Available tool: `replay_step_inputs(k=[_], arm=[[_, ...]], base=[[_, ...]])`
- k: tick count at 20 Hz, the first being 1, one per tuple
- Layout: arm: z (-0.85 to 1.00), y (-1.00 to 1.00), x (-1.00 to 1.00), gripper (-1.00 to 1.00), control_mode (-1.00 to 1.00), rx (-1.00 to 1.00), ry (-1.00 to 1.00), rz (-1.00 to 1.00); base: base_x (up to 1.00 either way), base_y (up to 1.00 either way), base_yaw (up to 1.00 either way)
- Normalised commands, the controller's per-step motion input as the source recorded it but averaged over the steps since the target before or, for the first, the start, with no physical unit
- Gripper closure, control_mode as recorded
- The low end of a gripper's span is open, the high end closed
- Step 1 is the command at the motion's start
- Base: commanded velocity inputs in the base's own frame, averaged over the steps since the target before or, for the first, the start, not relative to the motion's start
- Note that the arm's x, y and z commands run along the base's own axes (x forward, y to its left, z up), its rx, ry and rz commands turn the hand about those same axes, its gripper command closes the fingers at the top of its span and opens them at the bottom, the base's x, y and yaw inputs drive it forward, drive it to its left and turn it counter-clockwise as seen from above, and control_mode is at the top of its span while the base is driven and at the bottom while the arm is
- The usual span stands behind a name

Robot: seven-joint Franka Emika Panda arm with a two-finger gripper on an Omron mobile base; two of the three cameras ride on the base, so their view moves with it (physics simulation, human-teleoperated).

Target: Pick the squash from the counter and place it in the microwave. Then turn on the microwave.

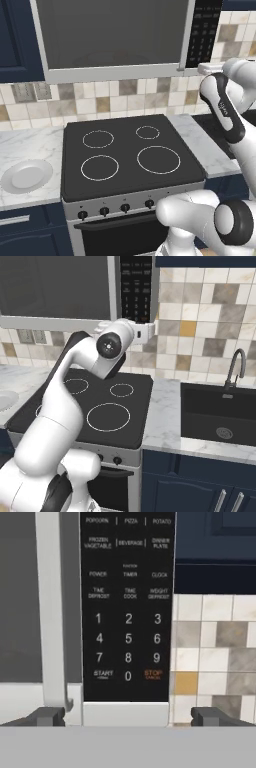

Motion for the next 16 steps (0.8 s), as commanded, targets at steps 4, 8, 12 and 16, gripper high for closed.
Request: replay_step_inputs(k=[4,8,12,16], arm=[[0.0,-0.01,0.17,-1.0,-1.0,0.0,0.0,0.0],[0.0,-0.08,0.12,-1.0,-1.0,0.0,0.0,0.0],[0.0,-0.09,0.15,-1.0,-1.0,0.0,0.0,0.0],[0.0,-0.04,0.07,-1.0,-1.0,0.0,0.0,0.0]], base=[[0.0,0.0,0.0],[0.0,0.0,0.0],[0.0,0.0,0.0],[0.0,0.0,0.0]])
